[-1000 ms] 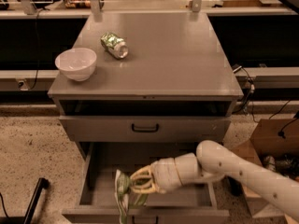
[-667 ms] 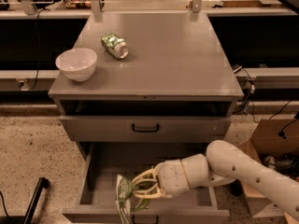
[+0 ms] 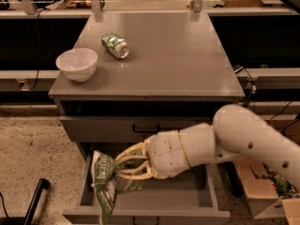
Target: Pick green jalapeno chip bag from middle drawer and place on counter
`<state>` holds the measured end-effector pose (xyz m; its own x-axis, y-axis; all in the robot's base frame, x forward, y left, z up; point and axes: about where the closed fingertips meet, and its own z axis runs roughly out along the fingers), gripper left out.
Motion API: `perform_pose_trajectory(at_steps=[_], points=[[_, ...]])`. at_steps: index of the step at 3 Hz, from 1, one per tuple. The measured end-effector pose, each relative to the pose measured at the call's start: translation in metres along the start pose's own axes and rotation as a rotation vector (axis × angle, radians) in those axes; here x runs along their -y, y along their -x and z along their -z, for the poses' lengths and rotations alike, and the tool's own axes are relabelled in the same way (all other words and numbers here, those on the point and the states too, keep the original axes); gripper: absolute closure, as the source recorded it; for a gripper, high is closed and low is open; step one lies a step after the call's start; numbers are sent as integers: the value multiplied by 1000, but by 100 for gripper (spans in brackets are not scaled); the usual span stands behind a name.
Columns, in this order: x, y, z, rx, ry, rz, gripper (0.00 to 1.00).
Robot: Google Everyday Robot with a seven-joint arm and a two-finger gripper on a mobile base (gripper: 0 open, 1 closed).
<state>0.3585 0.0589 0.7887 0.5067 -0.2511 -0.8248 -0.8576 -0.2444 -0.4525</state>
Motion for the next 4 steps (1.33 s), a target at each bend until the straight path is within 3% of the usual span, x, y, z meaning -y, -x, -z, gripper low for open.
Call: perform_pose_trajectory(at_steps=[1,2,3,4], points=[[56,49,21,-115,-27,-23,100],[79,68,33,-148,-64,-77,100],[79,67,32,-147,-63,-79,100],[86,60,49,-153,-137,-114,100]])
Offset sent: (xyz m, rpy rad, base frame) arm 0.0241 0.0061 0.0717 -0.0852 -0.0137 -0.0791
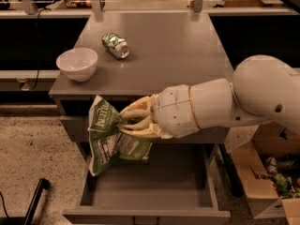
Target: Pick green jalapeno chip bag from middle drawer and place on counter
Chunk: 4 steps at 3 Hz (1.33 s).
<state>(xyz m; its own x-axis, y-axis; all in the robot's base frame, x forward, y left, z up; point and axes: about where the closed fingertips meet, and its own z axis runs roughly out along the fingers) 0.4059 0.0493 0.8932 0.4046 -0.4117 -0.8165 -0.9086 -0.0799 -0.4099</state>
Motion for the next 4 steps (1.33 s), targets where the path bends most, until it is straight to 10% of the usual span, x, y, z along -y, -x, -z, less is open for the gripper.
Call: perform_pose_trajectory(at_steps=[2,4], points=[[83,-28,69,57,-192,-41,100],[215,-68,90,60,-414,-104,100]])
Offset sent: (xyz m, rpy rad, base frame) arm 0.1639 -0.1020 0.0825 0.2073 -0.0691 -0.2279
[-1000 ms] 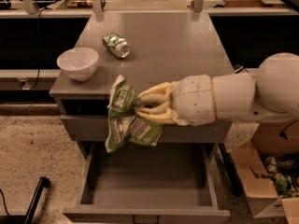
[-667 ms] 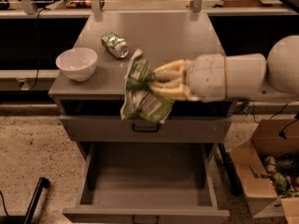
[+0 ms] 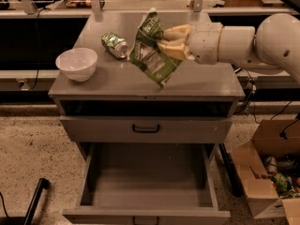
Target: Pick green jalapeno chip bag from middle drawer and place on counter
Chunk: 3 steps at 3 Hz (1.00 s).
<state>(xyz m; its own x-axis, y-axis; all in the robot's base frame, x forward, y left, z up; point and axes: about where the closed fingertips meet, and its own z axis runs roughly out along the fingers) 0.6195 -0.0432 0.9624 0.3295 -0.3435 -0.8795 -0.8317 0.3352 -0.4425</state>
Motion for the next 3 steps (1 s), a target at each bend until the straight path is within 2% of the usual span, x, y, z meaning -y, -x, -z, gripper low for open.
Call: perform_pose_trajectory(at_steps=[1,2,3], points=[[30,-9,0,33,-151,-56,100],[23,-28,5,54,-269,-150,82],[37,-30,6,47,-339,-154,51]])
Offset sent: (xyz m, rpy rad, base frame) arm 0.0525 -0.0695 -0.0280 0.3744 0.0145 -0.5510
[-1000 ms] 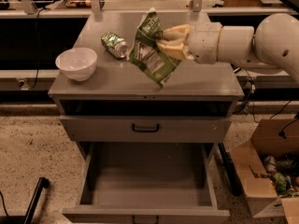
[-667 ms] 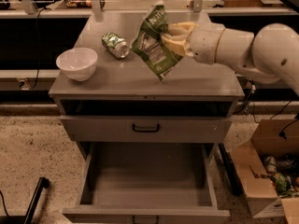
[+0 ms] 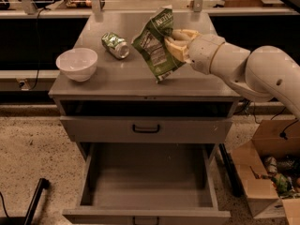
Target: Pick green jalapeno chip bag from middle drawer and place on counter
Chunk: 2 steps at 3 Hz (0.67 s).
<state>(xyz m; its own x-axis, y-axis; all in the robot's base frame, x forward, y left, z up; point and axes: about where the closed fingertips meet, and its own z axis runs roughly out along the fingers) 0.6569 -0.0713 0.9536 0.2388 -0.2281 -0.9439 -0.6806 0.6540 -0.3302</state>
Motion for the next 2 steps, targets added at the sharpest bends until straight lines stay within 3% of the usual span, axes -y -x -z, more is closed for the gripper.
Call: perform_pose_trajectory(at_steps=[2], points=[[-4,2,-3,3,7,0,5]])
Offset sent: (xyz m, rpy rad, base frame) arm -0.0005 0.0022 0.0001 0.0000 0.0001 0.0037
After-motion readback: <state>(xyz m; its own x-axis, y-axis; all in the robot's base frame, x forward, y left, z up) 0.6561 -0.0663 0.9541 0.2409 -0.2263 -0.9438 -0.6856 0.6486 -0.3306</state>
